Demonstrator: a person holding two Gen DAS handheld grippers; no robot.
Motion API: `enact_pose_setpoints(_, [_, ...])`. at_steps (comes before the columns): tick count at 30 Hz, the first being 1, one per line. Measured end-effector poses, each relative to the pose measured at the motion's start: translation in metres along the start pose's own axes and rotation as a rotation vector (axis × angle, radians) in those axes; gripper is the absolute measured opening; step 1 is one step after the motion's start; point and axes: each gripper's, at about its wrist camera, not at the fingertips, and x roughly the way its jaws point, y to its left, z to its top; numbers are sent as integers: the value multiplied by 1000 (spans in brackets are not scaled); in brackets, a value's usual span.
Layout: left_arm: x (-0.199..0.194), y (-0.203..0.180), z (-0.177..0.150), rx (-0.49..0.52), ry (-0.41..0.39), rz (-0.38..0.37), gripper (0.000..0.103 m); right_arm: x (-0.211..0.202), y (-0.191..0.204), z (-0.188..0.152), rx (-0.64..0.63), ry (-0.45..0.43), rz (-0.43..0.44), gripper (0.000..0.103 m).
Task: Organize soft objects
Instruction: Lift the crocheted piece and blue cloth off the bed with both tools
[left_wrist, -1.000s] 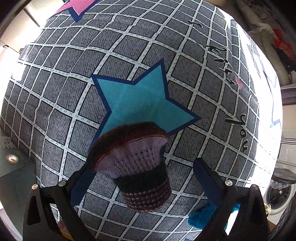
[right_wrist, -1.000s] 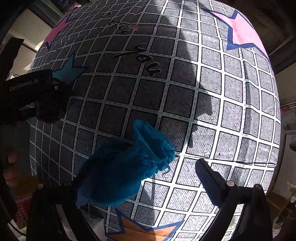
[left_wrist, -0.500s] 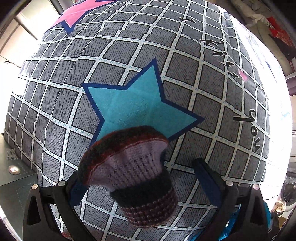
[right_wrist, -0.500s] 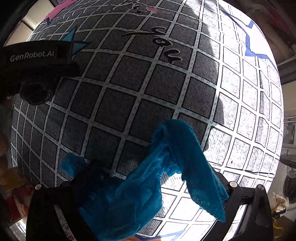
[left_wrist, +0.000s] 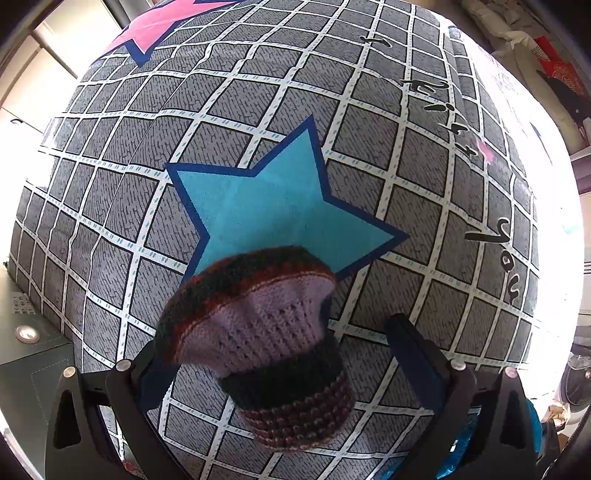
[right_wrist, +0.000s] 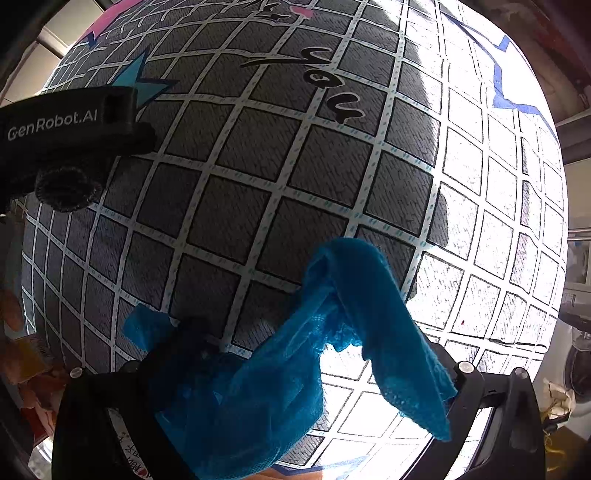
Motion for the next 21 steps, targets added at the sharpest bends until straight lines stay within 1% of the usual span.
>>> enact_pose_setpoints(3, [1,0,7,4,37,1,103,0,1,0,0,-4,0,103])
enact_pose_setpoints(5, [1,0,8,-7,41,1,103,1,1,-4,2,-11,0,103])
enact_pose_setpoints(9, [-1,0,3,-6,-15,2,103,-4,4,-14,3,-17,-1,103])
enact_pose_setpoints(11, [-3,-1,-2,20,-52,0,103,-4,4,-14,3,-17,-2,103])
enact_pose_setpoints(15, [-5,-1,-12,13,-77,0,103,-7,5,-20,7,-34,-3,103])
enact_pose_setpoints(17, [-5,-3,-11,10,-60,1,103,-8,6,-23,1,-35,-3,103])
enact_pose_setpoints(19, [-5,-8,-5,13,-13,0,103,-8,6,-23,-5,-25,-1,103])
enact_pose_setpoints(21, [-6,-7,4,23,15,-4,101,-11,6,-24,-13,-22,-6,99])
